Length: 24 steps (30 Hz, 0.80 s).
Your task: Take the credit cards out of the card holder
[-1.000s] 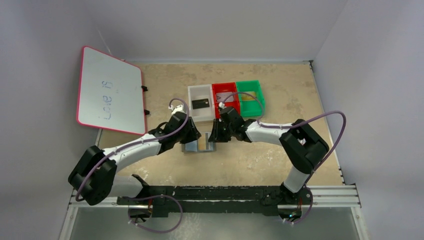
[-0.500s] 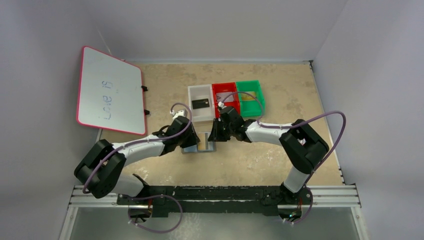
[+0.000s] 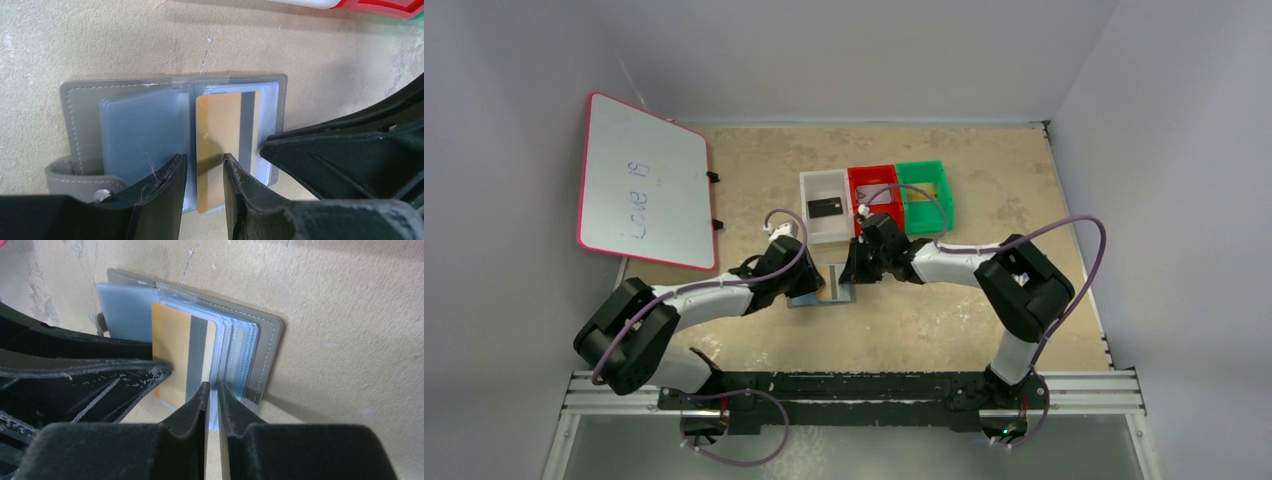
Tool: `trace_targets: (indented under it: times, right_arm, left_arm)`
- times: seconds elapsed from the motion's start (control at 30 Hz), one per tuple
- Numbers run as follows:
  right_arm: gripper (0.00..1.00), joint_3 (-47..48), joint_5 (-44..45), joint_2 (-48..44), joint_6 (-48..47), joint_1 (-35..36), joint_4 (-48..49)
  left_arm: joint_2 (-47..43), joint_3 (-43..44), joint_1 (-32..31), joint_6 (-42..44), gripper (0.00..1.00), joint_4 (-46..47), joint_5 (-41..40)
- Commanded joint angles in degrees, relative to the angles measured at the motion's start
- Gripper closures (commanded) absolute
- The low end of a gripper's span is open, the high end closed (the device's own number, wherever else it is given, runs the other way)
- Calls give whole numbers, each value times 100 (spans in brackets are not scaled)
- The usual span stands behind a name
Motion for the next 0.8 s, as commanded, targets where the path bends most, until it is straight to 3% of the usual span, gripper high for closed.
trace_targets:
  times: [0.0, 0.3, 0.57, 0.77]
  right_arm:
    - [87, 187, 176, 193, -23, -2, -15]
    - [93, 149, 373, 327, -38, 9, -178]
    - [93, 176, 484, 352, -28, 9, -296]
    - [93, 193, 520, 285, -36, 9, -312]
  left_arm:
    - [87, -110, -7, -64, 68, 148, 92]
    - [32, -356, -4, -335, 71, 510, 126]
    - [-197, -518, -6, -441, 86, 405, -149]
    - [-393, -571, -7, -423, 88, 418, -199]
